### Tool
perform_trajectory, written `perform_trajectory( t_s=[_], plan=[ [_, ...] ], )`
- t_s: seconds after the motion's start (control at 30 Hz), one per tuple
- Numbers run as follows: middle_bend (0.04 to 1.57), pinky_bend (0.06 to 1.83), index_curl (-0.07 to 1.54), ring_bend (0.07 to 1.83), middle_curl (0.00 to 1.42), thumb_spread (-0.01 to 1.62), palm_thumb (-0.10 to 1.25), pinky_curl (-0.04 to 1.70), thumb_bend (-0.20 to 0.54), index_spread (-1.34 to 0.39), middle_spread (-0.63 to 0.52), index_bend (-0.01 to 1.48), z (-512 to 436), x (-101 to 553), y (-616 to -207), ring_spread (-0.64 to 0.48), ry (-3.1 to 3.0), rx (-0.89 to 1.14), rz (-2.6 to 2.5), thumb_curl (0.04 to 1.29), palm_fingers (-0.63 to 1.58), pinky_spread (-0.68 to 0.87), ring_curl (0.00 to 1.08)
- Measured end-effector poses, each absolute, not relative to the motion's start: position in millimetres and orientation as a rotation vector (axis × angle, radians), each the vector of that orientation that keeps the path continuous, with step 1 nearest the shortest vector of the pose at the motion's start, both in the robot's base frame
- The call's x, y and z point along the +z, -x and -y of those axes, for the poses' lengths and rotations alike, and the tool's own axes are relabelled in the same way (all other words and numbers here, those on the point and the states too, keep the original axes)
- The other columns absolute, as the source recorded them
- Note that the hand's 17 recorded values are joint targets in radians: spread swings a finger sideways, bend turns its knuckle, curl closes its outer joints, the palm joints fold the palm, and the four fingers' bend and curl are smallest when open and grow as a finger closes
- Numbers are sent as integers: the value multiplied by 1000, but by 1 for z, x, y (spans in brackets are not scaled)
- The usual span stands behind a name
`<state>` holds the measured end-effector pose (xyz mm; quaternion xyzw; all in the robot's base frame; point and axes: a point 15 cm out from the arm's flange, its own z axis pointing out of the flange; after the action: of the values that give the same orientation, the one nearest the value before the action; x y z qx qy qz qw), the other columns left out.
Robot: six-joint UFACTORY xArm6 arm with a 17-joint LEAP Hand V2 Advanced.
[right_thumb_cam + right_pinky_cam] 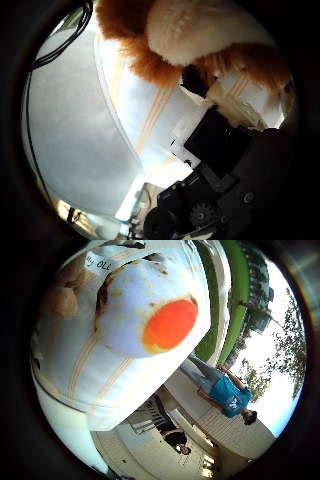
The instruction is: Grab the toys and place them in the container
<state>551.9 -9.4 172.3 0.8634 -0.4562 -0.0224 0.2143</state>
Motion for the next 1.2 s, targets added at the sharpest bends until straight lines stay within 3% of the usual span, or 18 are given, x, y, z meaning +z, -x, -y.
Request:
perform_trajectory(
  t_s=[0.03, 0.07, 0.23, 0.43, 0.7, 0.83, 1.0, 1.2],
  plan=[
    [775, 525, 217, 1124, 652, 1057, 889, 263, -20, -494, -217, 168, 6, 181, -552, 32, -2414, -62, 1289, 443, 939, 304, 624],
    [792, 559, 212, 1140, 668, 1057, 891, 270, -21, -510, -225, 176, 3, 189, -552, 24, -2433, -64, 1313, 443, 949, 305, 634],
    [938, 1062, 189, 1221, 822, 1114, 950, 462, -5, -684, -269, 240, -5, 240, -545, -42, -2516, -56, 1409, 462, 1090, 296, 727],
    [1024, 1315, 192, 1266, 937, 1192, 968, 626, -12, -844, -284, 352, 7, 316, -499, -85, -2511, -41, 1502, 481, 1024, 243, 787],
    [1106, 1423, 229, 1345, 1050, 1238, 956, 766, -17, -1019, -290, 507, -27, 435, -391, -123, -2576, -70, 1525, 495, 914, 186, 848],
    [1130, 1442, 249, 1368, 1077, 1257, 957, 804, -13, -1067, -289, 552, -89, 465, -342, -132, -2697, -217, 1566, 498, 878, 172, 865],
    [1158, 1458, 285, 1398, 1106, 1275, 958, 849, -13, -1119, -287, 607, -141, 437, -312, -141, -2710, -409, 1514, 499, 840, 156, 882],
    [1178, 1464, 324, 1417, 1123, 1288, 940, 884, -21, -1159, -285, 642, -173, 380, -317, -146, -2689, -418, 1502, 496, 794, 146, 893]
  ],
)
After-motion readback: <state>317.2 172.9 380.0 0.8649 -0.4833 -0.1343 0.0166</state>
